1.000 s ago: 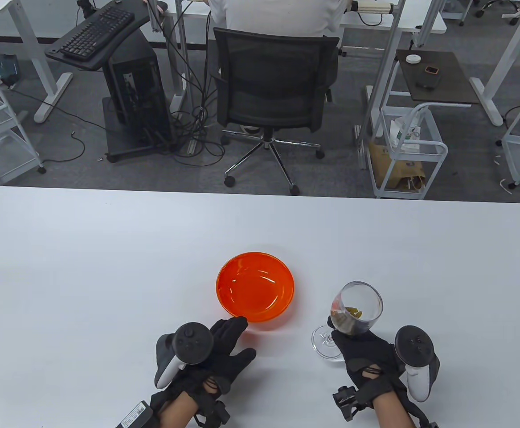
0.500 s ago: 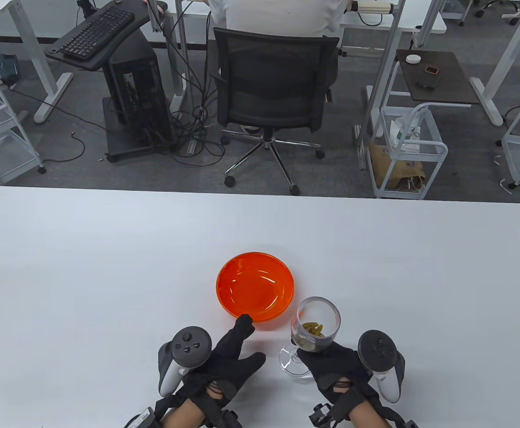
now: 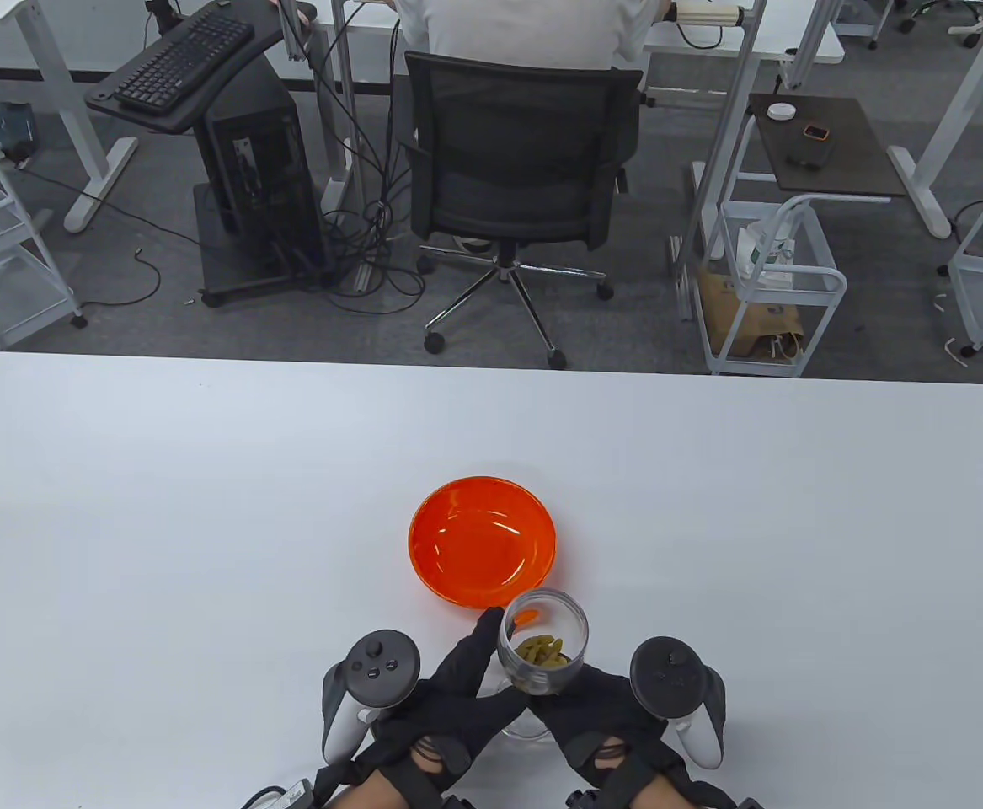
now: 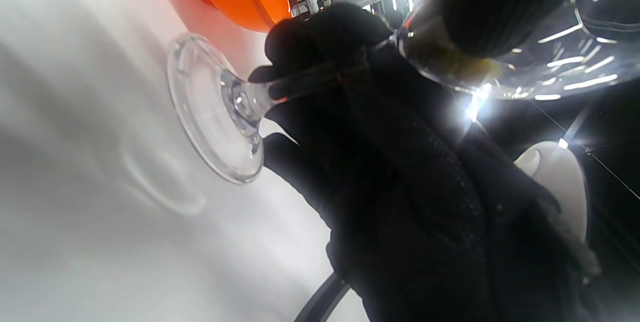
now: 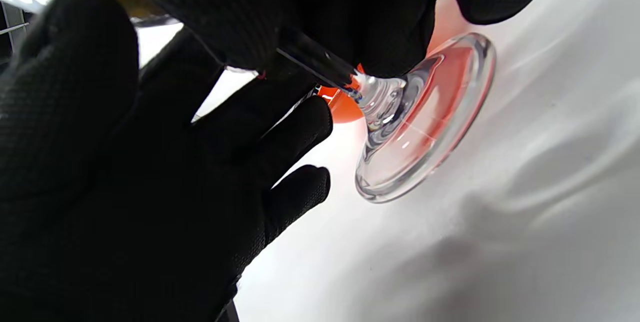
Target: Pour raisins from wine glass into the bowl
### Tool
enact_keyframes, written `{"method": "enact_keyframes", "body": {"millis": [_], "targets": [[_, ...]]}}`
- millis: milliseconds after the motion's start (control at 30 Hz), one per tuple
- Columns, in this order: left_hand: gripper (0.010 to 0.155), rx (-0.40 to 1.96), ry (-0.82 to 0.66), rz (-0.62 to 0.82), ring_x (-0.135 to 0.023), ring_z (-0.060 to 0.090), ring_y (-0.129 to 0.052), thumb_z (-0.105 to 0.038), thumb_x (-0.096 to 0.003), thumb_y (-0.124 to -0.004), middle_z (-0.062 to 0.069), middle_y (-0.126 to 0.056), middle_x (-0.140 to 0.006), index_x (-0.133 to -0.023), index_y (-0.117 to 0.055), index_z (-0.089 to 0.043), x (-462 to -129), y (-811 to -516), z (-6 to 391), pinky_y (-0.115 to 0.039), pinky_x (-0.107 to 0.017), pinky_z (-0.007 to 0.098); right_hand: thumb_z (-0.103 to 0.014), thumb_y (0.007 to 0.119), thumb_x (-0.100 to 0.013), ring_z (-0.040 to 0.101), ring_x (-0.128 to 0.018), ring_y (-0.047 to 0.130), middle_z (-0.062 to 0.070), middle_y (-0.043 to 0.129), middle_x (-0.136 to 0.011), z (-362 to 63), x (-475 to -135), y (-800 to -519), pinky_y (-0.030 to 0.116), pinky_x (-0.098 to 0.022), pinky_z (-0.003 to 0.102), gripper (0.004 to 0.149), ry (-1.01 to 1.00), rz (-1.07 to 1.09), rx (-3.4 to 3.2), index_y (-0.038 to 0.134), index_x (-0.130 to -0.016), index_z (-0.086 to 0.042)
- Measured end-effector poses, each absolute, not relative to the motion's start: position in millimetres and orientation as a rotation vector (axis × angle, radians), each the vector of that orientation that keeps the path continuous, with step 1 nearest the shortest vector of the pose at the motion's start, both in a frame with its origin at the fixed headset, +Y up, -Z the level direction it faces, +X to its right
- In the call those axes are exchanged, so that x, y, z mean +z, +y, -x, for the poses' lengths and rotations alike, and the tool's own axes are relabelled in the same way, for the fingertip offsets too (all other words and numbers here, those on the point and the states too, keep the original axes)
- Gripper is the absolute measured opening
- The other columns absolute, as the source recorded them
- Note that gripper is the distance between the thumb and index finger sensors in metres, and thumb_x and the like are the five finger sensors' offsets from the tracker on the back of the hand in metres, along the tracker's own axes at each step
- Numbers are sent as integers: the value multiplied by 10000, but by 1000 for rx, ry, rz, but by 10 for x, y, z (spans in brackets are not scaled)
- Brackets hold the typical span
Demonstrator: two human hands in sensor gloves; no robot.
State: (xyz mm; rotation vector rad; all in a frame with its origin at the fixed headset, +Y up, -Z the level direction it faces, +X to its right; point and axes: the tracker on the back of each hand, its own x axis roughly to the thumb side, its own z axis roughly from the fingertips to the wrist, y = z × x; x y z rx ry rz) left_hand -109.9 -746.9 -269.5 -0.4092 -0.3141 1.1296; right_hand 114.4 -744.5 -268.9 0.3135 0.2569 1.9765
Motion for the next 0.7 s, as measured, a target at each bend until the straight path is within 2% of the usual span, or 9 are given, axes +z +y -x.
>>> {"method": "enact_keyframes", "body": {"millis": [333,700], "targets": [[779,1194,-345,489,-1123,403,-408,-501,-435,-818,93,-353,-1230,-1089,-399,-429,-2673,-7535,1012,-346,-759,658,-257,809,-538,509,-903,749,240,757,-1016,-1096,-2674,-7458,532,-675,718,439,266,-334,1991,752,-953,-128],[749,1166,-340,467,-1116,414,-447,-436,-424,-855,81,-391,-1227,-1055,-452,-419,-2696,-7535,1026,-362,-759,656,-234,758,-554,525,-894,752,244,739,-1027,-1034,-2645,-7444,518,-677,729,426,249,-394,2068,727,-961,-113]]}}
